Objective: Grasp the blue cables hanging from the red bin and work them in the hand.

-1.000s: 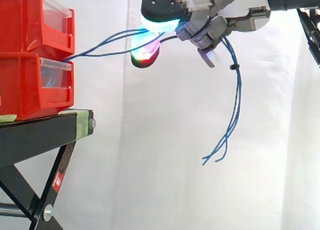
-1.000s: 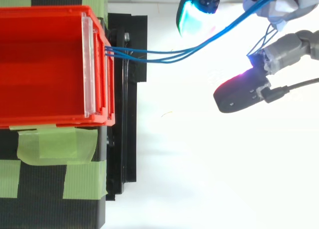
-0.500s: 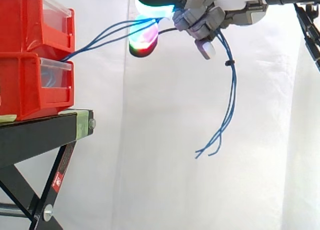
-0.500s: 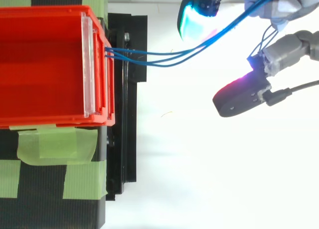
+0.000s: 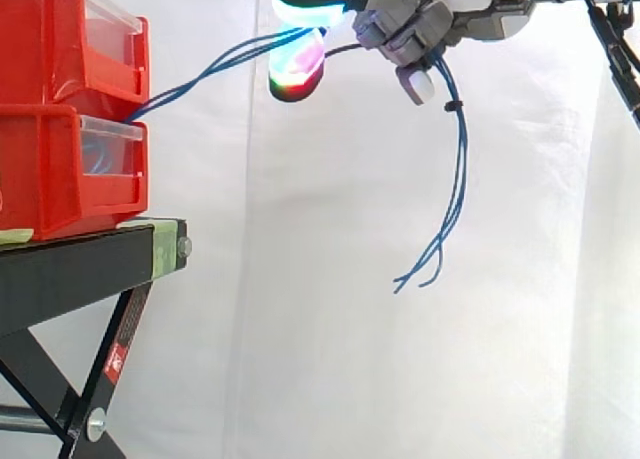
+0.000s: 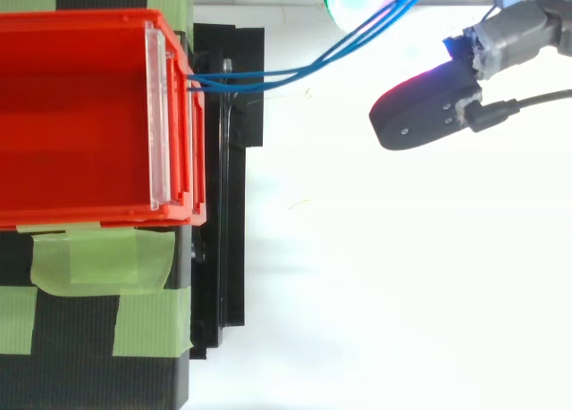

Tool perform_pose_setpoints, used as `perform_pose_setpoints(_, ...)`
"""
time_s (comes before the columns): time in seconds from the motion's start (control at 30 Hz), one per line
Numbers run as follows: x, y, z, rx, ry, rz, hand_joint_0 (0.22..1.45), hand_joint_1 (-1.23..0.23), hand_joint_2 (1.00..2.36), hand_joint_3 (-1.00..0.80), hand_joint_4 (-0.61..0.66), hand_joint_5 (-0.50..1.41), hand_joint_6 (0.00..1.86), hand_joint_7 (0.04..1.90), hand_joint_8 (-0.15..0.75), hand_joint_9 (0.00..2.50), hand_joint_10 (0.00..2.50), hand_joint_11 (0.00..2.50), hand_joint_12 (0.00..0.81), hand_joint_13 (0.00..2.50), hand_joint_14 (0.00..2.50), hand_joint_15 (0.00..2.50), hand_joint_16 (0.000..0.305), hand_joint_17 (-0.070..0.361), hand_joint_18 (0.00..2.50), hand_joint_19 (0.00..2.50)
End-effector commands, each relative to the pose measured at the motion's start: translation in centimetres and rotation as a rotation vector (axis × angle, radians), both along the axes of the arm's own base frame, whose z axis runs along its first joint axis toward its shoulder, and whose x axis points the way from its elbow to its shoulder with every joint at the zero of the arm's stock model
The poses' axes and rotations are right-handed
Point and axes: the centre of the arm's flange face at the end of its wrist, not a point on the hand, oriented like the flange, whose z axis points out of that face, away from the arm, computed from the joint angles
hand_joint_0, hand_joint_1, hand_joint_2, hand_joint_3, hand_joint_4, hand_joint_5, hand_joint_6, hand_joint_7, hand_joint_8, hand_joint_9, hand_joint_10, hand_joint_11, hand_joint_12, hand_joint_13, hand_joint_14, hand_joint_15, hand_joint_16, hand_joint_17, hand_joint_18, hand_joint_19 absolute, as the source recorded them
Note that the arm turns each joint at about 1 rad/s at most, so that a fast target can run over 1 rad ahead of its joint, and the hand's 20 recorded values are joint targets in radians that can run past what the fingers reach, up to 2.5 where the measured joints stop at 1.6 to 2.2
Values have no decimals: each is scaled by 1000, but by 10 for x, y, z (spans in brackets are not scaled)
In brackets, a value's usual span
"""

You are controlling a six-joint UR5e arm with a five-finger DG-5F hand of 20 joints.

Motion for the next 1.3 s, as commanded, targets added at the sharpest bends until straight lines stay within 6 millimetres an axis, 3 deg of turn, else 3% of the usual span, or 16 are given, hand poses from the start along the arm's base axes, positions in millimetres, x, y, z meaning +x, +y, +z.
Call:
perform_pose_setpoints(0.0, 2, 1, 2, -10, -10, -3, 766, -678, 1000, -1000, 272, 480, 15, 1364, 443, 573, 2500, 2500, 533, 958, 2500, 1768, 49, 110, 1385, 928)
perform_pose_setpoints(0.63, 1, 0, 2, -6, -12, -7, 757, -671, 1000, -1000, 272, 560, 53, 1377, 424, 714, 2500, 2500, 522, 1027, 2500, 1767, 50, 113, 1469, 893)
perform_pose_setpoints(0.83, 1, 1, 2, -2, -13, -5, 798, -674, 1000, -1000, 256, 590, 18, 1406, 423, 768, 2500, 2500, 512, 1041, 2500, 1770, 47, 106, 1486, 985)
perform_pose_setpoints(0.97, 1, 0, 2, -2, -14, -6, 863, -663, 1010, -788, 249, 588, 0, 1415, 416, 773, 2500, 2500, 512, 1044, 2500, 1780, 44, 100, 1492, 1028)
perform_pose_setpoints(1.27, 1, 0, 2, 1, -14, -6, 847, -635, 1021, -437, 295, 479, 8, 1318, 444, 759, 2500, 2500, 536, 1040, 2500, 1830, 47, 107, 1448, 958)
